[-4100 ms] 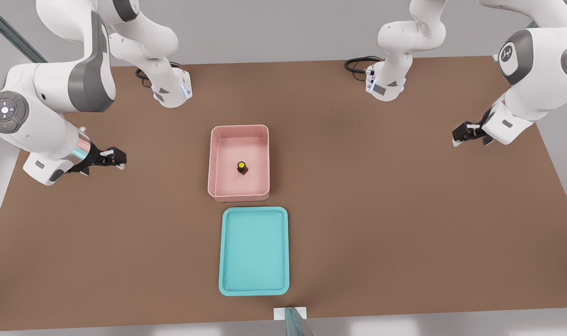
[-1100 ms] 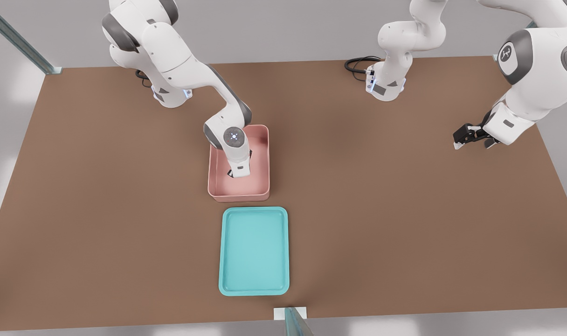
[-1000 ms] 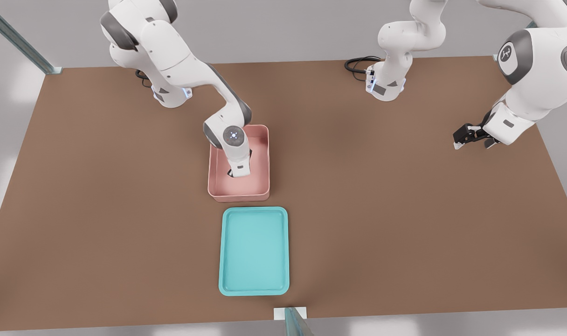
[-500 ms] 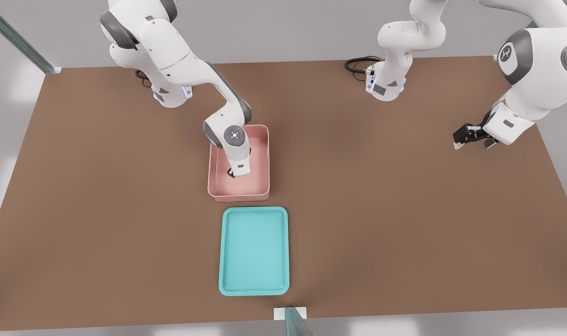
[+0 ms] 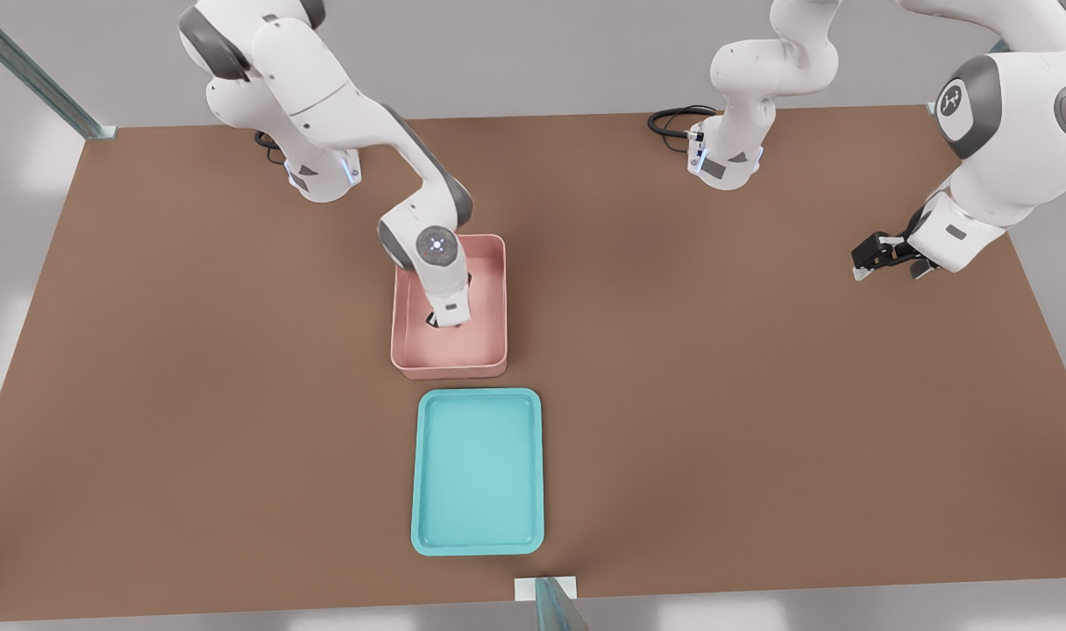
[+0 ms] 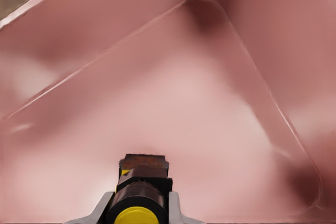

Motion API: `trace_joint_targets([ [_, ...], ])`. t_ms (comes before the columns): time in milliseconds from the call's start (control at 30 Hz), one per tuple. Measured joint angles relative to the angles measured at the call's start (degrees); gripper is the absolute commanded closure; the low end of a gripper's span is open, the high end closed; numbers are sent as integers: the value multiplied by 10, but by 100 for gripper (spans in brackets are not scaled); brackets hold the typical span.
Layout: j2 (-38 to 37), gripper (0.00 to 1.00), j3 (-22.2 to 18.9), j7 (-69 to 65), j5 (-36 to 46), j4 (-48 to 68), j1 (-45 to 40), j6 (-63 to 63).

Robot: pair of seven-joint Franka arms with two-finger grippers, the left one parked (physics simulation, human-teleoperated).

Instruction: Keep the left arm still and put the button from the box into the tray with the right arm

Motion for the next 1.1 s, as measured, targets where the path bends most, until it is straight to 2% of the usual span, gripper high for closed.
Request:
trace_joint_targets([
  [67,-38,57,-1,-3,12,33,-5,-34],
  [167,-49,57,-16,-9,37,137,-6,-98],
  [233,8,57,-32,-13,49,259,-5,-130],
  [333,144,57,-68,-17,56,437,-7,-161],
  [433,229,57,-96,-22,59,517,-7,-156],
  [467,244,43,-102,-23,60,523,-7,-145],
  [500,253,0,-107,-23,58,527,-7,-134],
  [567,259,0,-111,-20,52,529,-15,-117],
  [700,214,0,-108,-15,47,528,-26,-142],
  [733,171,0,-108,-16,49,510,-32,-176],
  [833,-32,0,-108,-6,53,392,-131,-312],
  [900,-109,0,-109,7,51,372,-168,-380],
  [1100,-82,0,-114,38,46,451,-199,-531],
])
